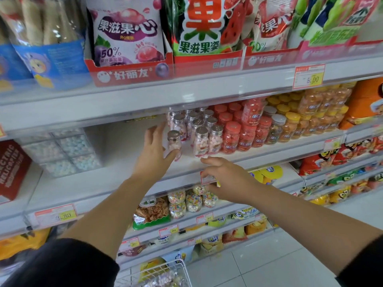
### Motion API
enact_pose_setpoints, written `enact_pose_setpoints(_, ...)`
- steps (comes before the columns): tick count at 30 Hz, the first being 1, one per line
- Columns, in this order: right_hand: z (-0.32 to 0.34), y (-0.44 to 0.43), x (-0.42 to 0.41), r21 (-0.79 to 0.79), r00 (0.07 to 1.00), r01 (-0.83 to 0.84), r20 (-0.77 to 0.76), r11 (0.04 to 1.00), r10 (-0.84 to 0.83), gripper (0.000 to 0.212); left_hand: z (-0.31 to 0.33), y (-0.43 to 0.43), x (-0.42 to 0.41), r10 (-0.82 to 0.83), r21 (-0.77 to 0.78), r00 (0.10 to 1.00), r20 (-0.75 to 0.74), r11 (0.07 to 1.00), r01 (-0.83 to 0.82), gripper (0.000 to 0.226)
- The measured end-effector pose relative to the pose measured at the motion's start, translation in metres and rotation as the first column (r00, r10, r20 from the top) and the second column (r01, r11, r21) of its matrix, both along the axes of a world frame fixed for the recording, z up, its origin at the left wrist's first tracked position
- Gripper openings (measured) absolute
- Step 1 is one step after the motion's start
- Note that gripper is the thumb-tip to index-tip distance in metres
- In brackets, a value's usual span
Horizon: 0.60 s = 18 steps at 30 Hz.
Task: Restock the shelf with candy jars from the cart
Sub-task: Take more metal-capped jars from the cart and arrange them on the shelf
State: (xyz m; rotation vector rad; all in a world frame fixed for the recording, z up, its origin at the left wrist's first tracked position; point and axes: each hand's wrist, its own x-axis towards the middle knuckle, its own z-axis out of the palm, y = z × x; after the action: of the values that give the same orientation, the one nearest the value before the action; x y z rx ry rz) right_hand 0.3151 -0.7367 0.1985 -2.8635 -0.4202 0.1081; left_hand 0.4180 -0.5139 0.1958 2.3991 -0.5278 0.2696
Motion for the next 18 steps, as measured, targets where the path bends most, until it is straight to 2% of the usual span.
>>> enact_pose_setpoints(2,0.0,0.0,0.0,0.01,1.0,-0.007,0.005,1.0,0.007,0.033,-0.002,-0.002,-0.001,0.078,-0.026,0.991,-0.112,0.996,-0.081,0.078)
enact_pose_setpoints(5,-0.002,-0.001,0.0,0.015,1.0,-0.019,0.013,1.0,0.019,0.033,-0.004,-0.01,0.004,0.082,0.002,0.987,-0.139,0.997,-0.083,0.059)
enact_pose_setpoints(8,-0.003,-0.002,0.0,0.019,0.999,-0.023,0.026,1.0,0.023,0.033,-0.003,-0.021,0.01,0.079,-0.051,0.98,-0.182,0.995,-0.09,0.045)
enact_pose_setpoints(12,-0.003,-0.002,0.0,0.01,0.999,-0.03,0.031,0.999,0.03,0.032,-0.006,-0.032,0.014,0.098,-0.135,0.966,-0.238,0.982,-0.133,0.049)
enact_pose_setpoints(18,-0.002,-0.001,-0.001,0.004,0.998,-0.036,0.044,0.999,0.036,0.033,-0.012,-0.038,0.023,0.163,-0.123,0.966,-0.201,0.974,-0.19,0.043)
